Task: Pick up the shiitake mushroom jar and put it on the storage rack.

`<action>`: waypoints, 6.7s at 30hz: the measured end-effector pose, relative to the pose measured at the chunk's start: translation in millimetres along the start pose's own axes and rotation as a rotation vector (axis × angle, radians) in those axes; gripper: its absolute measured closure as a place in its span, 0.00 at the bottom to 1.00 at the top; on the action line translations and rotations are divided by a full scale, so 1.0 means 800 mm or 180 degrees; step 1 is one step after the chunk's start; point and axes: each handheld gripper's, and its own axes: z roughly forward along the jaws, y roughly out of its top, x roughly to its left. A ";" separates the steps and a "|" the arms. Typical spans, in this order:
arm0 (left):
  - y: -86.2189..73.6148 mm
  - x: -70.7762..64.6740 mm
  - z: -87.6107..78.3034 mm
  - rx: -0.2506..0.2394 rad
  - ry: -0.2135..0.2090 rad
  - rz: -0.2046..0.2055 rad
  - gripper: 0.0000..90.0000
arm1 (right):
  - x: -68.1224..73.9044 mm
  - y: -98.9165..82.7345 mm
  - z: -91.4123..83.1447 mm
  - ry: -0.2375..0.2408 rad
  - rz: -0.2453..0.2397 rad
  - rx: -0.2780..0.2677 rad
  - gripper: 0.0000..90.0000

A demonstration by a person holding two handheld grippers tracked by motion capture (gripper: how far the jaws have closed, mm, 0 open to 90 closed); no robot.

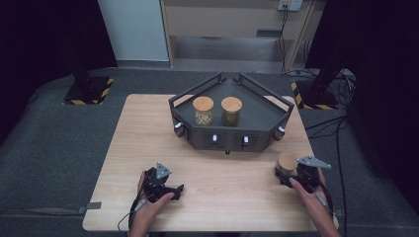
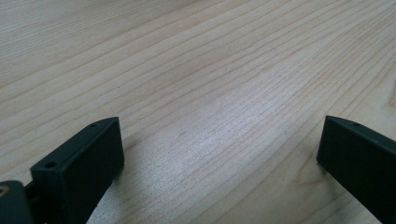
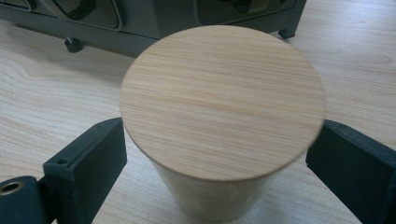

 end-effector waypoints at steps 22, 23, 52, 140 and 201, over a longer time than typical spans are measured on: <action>0.000 0.000 0.000 0.0001 0.0000 0.0001 0.00 | 0.009 -0.004 0.007 -0.0093 -0.0043 -0.0156 0.28; 0.000 0.000 0.000 0.0000 0.0000 0.0001 0.00 | 0.009 -0.003 0.006 -0.0101 -0.0055 -0.0148 0.28; 0.000 0.000 0.000 -0.0001 0.0000 0.0000 0.00 | 0.018 0.053 -0.041 0.0005 -0.0250 -0.0144 0.29; 0.000 0.001 0.000 0.0001 -0.0007 0.0000 0.00 | 0.046 0.161 -0.075 0.0046 -0.0498 -0.0271 0.29; 0.000 0.001 0.000 0.0001 -0.0013 0.0002 0.00 | 0.036 0.205 -0.043 -0.0036 -0.0426 -0.0222 0.29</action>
